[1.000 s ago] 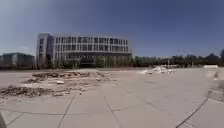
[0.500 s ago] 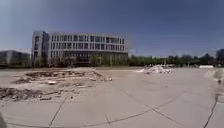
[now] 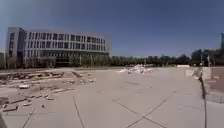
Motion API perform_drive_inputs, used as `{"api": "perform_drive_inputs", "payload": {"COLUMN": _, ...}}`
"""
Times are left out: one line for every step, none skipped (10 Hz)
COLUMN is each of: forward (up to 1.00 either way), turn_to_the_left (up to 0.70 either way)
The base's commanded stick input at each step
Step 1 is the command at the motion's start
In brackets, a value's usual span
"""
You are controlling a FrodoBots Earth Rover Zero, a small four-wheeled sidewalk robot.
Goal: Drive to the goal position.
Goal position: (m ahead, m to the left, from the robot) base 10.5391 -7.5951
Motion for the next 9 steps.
{"api": "perform_drive_inputs", "payload": {"forward": 0.7, "turn_to_the_left": -0.11}}
{"api": "perform_drive_inputs", "payload": {"forward": 0.7, "turn_to_the_left": -0.06}}
{"api": "perform_drive_inputs", "payload": {"forward": 0.7, "turn_to_the_left": 0.0}}
{"api": "perform_drive_inputs", "payload": {"forward": 0.7, "turn_to_the_left": 0.0}}
{"api": "perform_drive_inputs", "payload": {"forward": 0.7, "turn_to_the_left": 0.0}}
{"api": "perform_drive_inputs", "payload": {"forward": 0.7, "turn_to_the_left": 0.0}}
{"api": "perform_drive_inputs", "payload": {"forward": 0.7, "turn_to_the_left": 0.0}}
{"api": "perform_drive_inputs", "payload": {"forward": 0.7, "turn_to_the_left": 0.0}}
{"api": "perform_drive_inputs", "payload": {"forward": 0.7, "turn_to_the_left": 0.0}}
